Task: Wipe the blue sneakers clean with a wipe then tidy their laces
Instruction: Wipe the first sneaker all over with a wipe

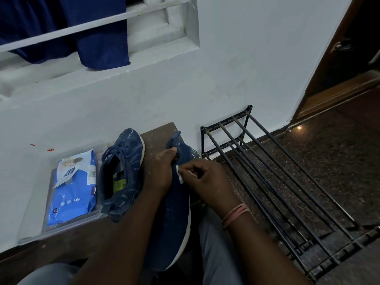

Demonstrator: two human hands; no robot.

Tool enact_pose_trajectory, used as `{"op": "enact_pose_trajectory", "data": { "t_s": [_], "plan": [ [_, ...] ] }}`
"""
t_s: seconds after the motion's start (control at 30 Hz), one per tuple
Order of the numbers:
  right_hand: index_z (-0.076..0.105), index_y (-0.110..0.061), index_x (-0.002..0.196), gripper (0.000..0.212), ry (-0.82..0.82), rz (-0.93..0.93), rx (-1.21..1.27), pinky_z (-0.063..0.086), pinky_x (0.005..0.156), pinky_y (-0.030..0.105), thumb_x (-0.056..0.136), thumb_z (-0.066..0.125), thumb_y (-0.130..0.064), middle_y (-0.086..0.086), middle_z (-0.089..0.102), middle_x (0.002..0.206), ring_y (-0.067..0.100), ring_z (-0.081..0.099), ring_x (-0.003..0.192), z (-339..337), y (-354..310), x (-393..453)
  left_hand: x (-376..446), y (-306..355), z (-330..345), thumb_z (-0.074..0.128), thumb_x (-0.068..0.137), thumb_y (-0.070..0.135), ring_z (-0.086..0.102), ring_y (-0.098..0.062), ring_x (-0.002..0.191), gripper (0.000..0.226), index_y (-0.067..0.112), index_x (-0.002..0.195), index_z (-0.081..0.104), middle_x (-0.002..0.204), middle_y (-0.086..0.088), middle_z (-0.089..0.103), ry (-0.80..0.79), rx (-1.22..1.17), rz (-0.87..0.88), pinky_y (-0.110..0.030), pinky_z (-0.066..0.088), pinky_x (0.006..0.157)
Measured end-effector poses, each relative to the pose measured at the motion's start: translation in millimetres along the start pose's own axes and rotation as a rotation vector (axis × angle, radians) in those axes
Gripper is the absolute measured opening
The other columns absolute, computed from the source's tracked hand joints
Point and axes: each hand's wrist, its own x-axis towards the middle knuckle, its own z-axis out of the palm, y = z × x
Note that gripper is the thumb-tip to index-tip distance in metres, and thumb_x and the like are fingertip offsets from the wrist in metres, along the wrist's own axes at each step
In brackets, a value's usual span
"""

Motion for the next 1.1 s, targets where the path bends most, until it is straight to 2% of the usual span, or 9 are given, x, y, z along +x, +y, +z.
{"op": "enact_pose_trajectory", "data": {
  "t_s": [0.1, 0.27, 0.4, 0.53, 0.67, 0.77, 0.83, 1.0, 1.1],
  "plan": [
    [0.076, -0.022, 0.079, 0.011, 0.218, 0.071, 0.041, 0.054, 0.069, 0.024, 0.089, 0.075, -0.021, -0.011, 0.072, 0.078, 0.006, 0.067, 0.075, 3, 1, 8, -3, 4, 1, 0.056, 0.094, 0.034, 0.067, -0.029, 0.081, 0.037, 0.008, 0.077, 0.075, 0.084, -0.017, 0.073, -0.003, 0.003, 0.028, -0.046, 0.051, 0.085],
    [0.078, -0.022, 0.078, 0.011, -0.045, -0.017, -0.036, 0.048, 0.064, 0.015, 0.088, 0.076, -0.017, -0.012, 0.071, 0.075, 0.005, 0.065, 0.070, 1, -5, 4, -6, 2, 3, 0.051, 0.095, 0.038, 0.053, -0.023, 0.058, 0.043, 0.012, 0.062, 0.061, 0.061, -0.019, 0.056, -0.029, 0.027, 0.006, -0.045, 0.047, 0.068],
    [0.074, -0.020, 0.074, 0.015, 0.220, 0.088, -0.008, 0.057, 0.066, 0.030, 0.089, 0.075, -0.019, -0.010, 0.070, 0.073, 0.007, 0.066, 0.069, -7, 3, 9, -8, 5, 4, 0.045, 0.088, 0.042, 0.060, -0.027, 0.079, 0.047, 0.003, 0.076, 0.068, 0.080, -0.014, 0.068, -0.049, 0.067, 0.058, -0.053, 0.050, 0.085],
    [0.075, -0.018, 0.073, 0.015, -0.024, 0.056, 0.049, 0.057, 0.064, 0.031, 0.088, 0.076, -0.014, -0.008, 0.072, 0.071, 0.009, 0.067, 0.064, -2, -3, 2, -6, 5, 2, 0.044, 0.085, 0.047, 0.048, -0.016, 0.072, 0.035, 0.018, 0.075, 0.060, 0.072, -0.006, 0.055, -0.038, 0.183, 0.129, -0.048, 0.046, 0.074],
    [0.072, -0.019, 0.071, 0.018, 0.151, 0.106, 0.059, 0.052, 0.063, 0.022, 0.088, 0.075, -0.015, -0.012, 0.070, 0.069, 0.003, 0.065, 0.064, -1, -2, 4, -9, 5, 1, 0.028, 0.083, 0.050, 0.049, -0.009, 0.076, 0.062, 0.007, 0.092, 0.072, 0.081, -0.010, 0.066, -0.054, 0.337, 0.217, -0.028, 0.045, 0.075],
    [0.074, -0.019, 0.071, 0.018, -0.034, 0.086, 0.074, 0.054, 0.062, 0.028, 0.086, 0.075, -0.010, -0.006, 0.072, 0.069, 0.009, 0.066, 0.063, -1, -3, 2, -10, 6, -1, 0.028, 0.085, 0.040, 0.048, -0.017, 0.065, 0.051, 0.003, 0.076, 0.062, 0.068, -0.015, 0.059, -0.112, 0.380, 0.252, -0.045, 0.045, 0.060],
    [0.072, -0.020, 0.069, 0.020, 0.093, 0.107, 0.079, 0.055, 0.064, 0.029, 0.088, 0.075, -0.013, -0.007, 0.071, 0.069, 0.008, 0.067, 0.064, -2, -2, 4, -9, 6, 0, 0.029, 0.088, 0.034, 0.049, -0.018, 0.064, 0.047, 0.001, 0.077, 0.062, 0.067, -0.009, 0.055, -0.099, 0.404, 0.274, -0.042, 0.042, 0.057],
    [0.074, -0.017, 0.071, 0.016, -0.036, 0.113, 0.099, 0.053, 0.063, 0.026, 0.087, 0.076, -0.012, -0.007, 0.072, 0.069, 0.006, 0.065, 0.063, -3, -2, 2, -9, 6, 2, 0.036, 0.091, 0.024, 0.048, -0.018, 0.083, 0.049, -0.009, 0.099, 0.072, 0.092, -0.027, 0.070, -0.065, 0.442, 0.233, -0.028, 0.036, 0.077],
    [0.071, -0.020, 0.070, 0.020, 0.160, 0.125, 0.067, 0.054, 0.063, 0.025, 0.089, 0.075, -0.017, -0.012, 0.070, 0.068, 0.004, 0.065, 0.064, -2, -2, 6, -9, 5, 1, 0.038, 0.089, 0.016, 0.055, -0.025, 0.080, 0.044, -0.010, 0.097, 0.072, 0.091, -0.027, 0.071, -0.058, 0.468, 0.293, -0.029, 0.037, 0.078]
  ]
}}
